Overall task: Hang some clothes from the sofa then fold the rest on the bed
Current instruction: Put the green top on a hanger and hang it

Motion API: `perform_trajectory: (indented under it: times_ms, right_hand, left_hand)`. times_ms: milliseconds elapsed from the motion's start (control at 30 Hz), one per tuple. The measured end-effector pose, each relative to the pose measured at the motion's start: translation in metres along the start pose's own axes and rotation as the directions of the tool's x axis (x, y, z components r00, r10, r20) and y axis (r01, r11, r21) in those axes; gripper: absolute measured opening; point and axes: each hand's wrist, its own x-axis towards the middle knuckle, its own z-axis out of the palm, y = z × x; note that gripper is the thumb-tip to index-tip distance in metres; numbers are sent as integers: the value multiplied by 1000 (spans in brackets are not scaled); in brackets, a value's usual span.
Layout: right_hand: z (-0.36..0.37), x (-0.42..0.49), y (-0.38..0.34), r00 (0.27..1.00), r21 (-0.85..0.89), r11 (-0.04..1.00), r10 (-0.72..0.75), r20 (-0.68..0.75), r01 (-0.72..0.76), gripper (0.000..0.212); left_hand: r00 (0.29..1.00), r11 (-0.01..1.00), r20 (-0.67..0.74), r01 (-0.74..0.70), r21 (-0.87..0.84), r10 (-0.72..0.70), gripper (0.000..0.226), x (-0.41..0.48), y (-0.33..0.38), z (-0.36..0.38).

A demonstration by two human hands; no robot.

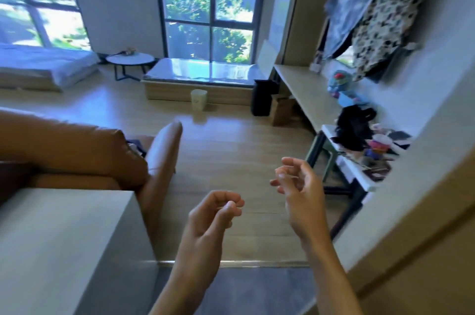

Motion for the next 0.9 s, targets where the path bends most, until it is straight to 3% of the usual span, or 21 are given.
perform_trajectory:
  times_ms: [267,400,500,667,800,900]
  right_hand:
    - [110,94,67,988,1,993,121,94,-121,15]
    - [156,170,98,979,2,991,129,155,-131,14]
    - [174,236,110,974,8,991,134,181,-137,12]
    - [209,336,121,965,-4,993,117,236,-120,10]
    - [250,409,132,957,6,992,120,266,-126,11]
    - [280,467,151,956,4,993,115,271,-120,11]
  left_hand:
    - [986,991,-144,98,90,-85,33,95,-39,-51]
    - [972,989,-217,115,94,-93,33,180,-62,-66]
    - [962,985,-249,136,101,-108,20,251,-71,-71]
    - [958,996,-280,75,44,-60,51,361,-77,-73]
    - [955,998,-292,66,15,-58,38,446,-91,-65]
    - [951,998,-303,60,-10,-60,40,513,-107,-61]
